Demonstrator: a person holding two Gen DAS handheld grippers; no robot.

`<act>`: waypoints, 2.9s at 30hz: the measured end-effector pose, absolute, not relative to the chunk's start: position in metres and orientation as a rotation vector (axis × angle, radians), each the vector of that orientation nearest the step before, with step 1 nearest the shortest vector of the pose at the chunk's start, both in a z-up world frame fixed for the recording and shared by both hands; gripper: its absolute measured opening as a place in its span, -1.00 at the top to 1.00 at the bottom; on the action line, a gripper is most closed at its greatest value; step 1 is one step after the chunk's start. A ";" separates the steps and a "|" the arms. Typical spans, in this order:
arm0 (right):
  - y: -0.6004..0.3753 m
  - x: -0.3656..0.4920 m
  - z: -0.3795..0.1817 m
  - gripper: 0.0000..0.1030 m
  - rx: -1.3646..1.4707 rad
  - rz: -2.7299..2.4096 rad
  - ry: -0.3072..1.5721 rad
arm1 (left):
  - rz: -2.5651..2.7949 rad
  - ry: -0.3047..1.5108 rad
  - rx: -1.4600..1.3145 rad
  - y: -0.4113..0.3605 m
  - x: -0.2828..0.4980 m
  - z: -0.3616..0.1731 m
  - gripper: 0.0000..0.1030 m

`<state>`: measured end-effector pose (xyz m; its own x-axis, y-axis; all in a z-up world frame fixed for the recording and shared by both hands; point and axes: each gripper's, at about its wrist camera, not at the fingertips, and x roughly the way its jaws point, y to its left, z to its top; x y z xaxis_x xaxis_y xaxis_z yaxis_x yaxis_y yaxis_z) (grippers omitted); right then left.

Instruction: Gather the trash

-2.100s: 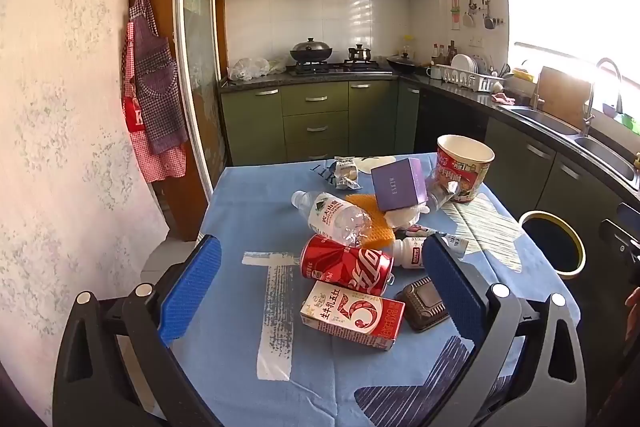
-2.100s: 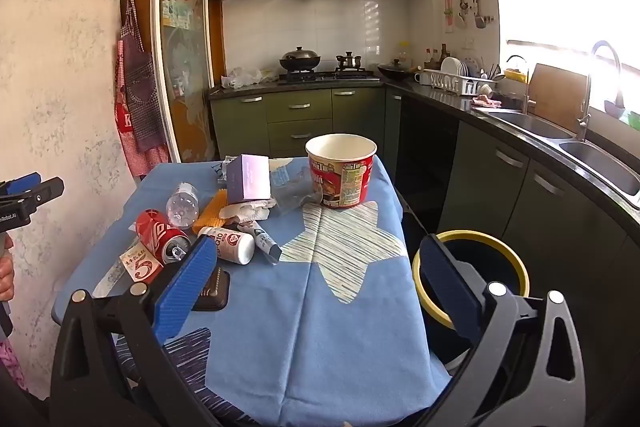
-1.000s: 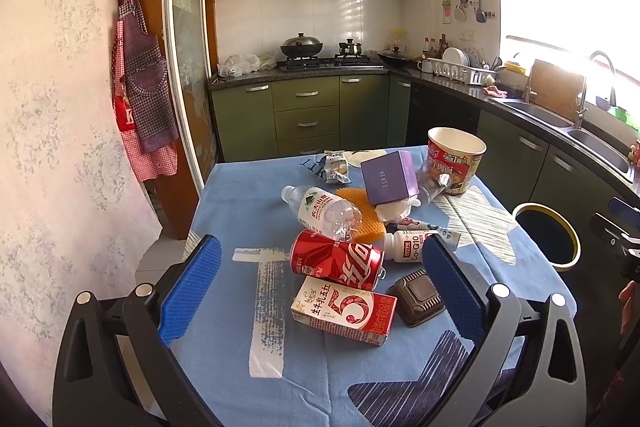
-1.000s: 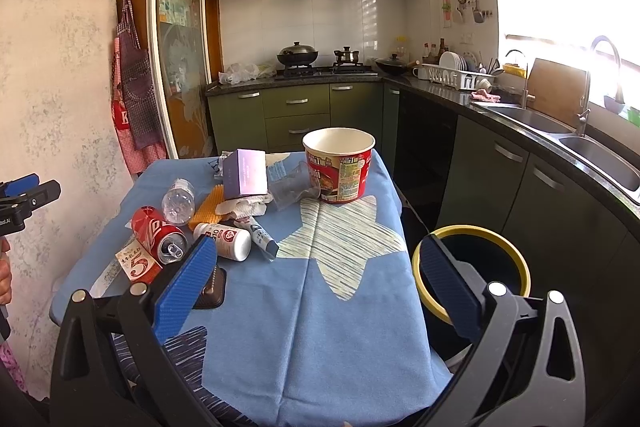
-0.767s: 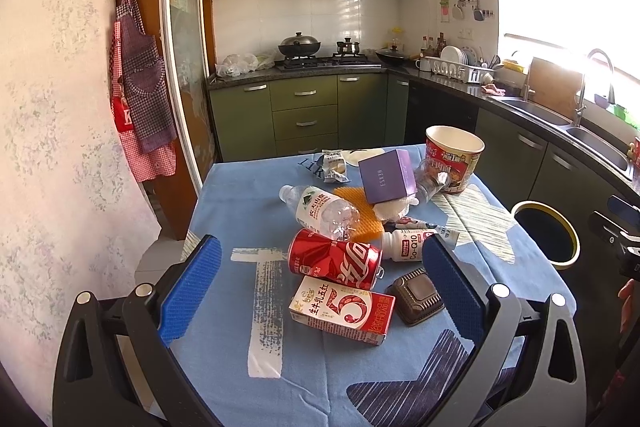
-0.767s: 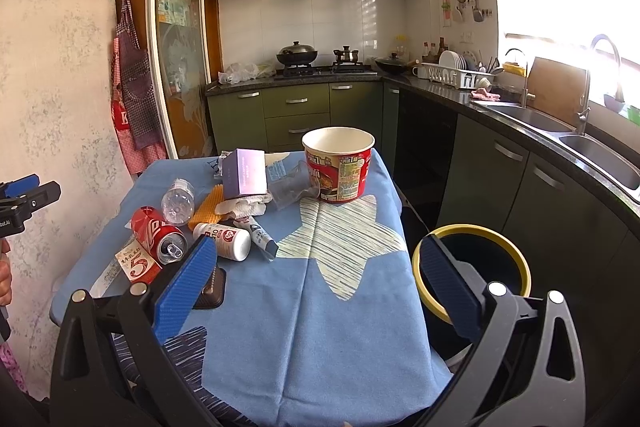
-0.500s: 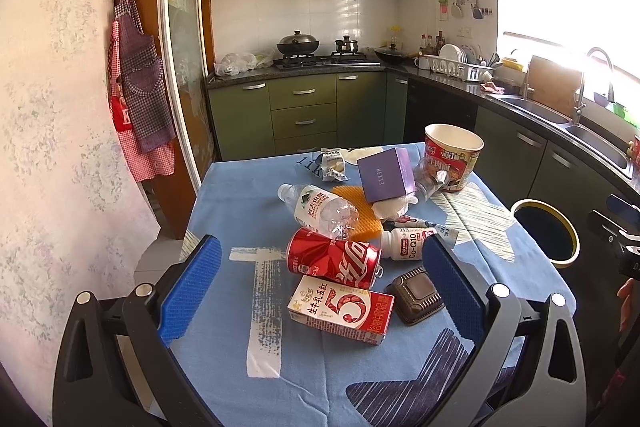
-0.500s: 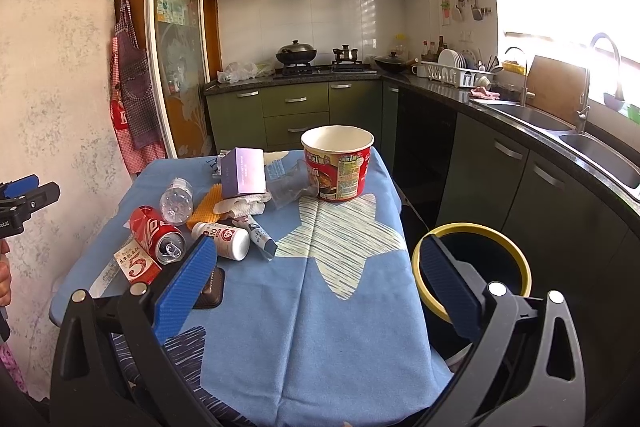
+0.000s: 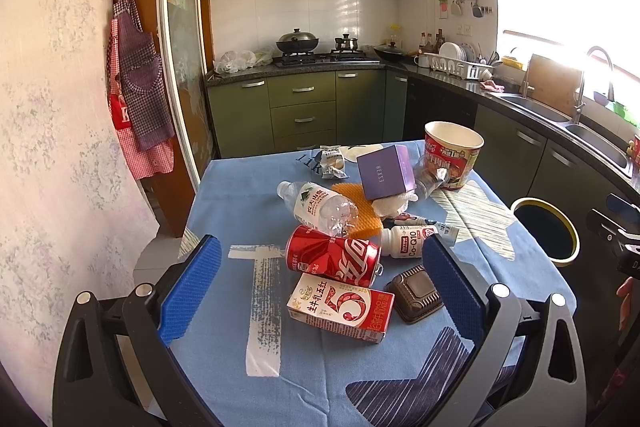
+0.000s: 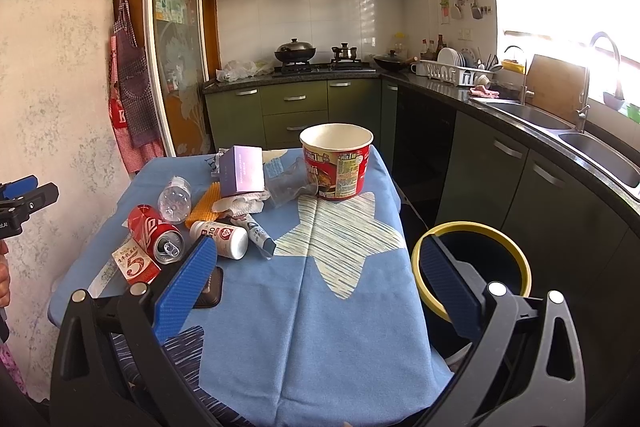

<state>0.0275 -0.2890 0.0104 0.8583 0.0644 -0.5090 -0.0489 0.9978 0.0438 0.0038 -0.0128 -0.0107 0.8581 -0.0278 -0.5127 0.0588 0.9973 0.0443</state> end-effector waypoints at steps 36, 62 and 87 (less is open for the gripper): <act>-0.289 0.028 0.010 -0.88 0.033 0.058 0.542 | -0.049 0.551 0.060 -0.013 0.007 -0.016 -0.93; -0.334 0.222 0.014 -0.87 0.053 0.023 0.747 | 0.120 0.653 -0.018 0.070 0.229 -0.060 -0.93; -0.380 0.439 -0.090 0.93 0.195 -0.051 1.302 | 0.121 0.740 -0.074 0.098 0.275 -0.118 -0.93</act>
